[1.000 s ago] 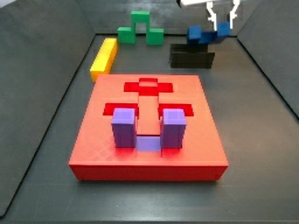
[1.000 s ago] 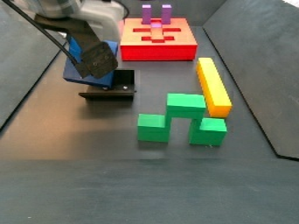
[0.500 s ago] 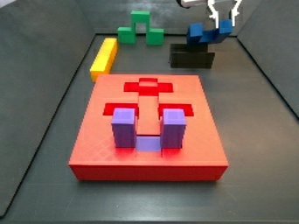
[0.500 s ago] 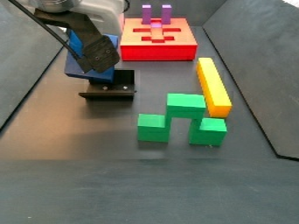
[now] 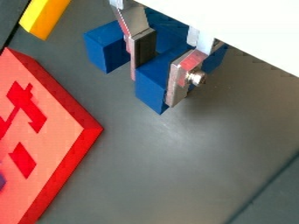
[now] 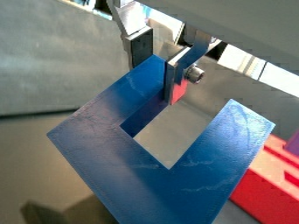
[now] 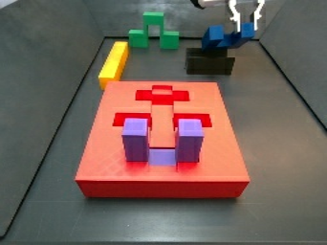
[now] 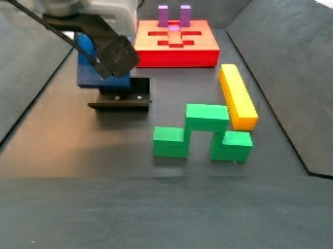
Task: Pick up the blue object. Move up. Place the blue object on the fixture. Regrasp the blue object. Move to above the board. Insert the blue object.
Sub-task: Place the blue object on the fixture.
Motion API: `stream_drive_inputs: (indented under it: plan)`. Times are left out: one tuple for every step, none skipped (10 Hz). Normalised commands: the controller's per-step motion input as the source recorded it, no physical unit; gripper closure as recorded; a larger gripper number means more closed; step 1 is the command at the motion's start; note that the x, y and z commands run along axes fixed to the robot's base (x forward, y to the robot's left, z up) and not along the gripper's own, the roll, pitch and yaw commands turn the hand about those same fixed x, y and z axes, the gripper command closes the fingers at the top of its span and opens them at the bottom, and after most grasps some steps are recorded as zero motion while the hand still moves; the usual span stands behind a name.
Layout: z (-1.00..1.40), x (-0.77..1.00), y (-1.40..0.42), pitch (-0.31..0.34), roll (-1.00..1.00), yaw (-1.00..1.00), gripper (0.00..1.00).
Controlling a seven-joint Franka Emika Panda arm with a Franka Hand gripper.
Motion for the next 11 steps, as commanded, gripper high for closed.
stream_drive_inputs:
  plan:
    - [-0.25, 0.0, 0.0, 0.32, 0.31, -0.11, 1.0]
    - [-0.16, 0.0, 0.0, 0.323, 0.24, -0.15, 1.0]
    - [-0.1, -0.02, 0.02, 0.34, 0.2, -0.2, 1.0]
    - [-0.08, 0.0, 0.0, 0.183, 0.04, -0.13, 1.0]
    - [-0.08, -0.01, 0.0, 0.0, 0.0, 0.0, 1.0]
    - [-0.16, -0.07, 0.0, 0.0, -0.05, 0.0, 1.0]
    - [-0.25, -0.1, 0.0, 0.0, -0.31, 0.0, 1.0]
    - [-0.25, -0.03, 0.07, 0.0, -0.39, 0.0, 1.0]
    - [-0.2, -0.03, 0.09, 0.0, -0.33, 0.0, 1.0]
    - [-0.1, -0.01, 0.15, 0.017, -0.3, 0.0, 1.0]
    - [0.0, 0.0, 0.19, 0.034, -0.23, 0.0, 1.0]
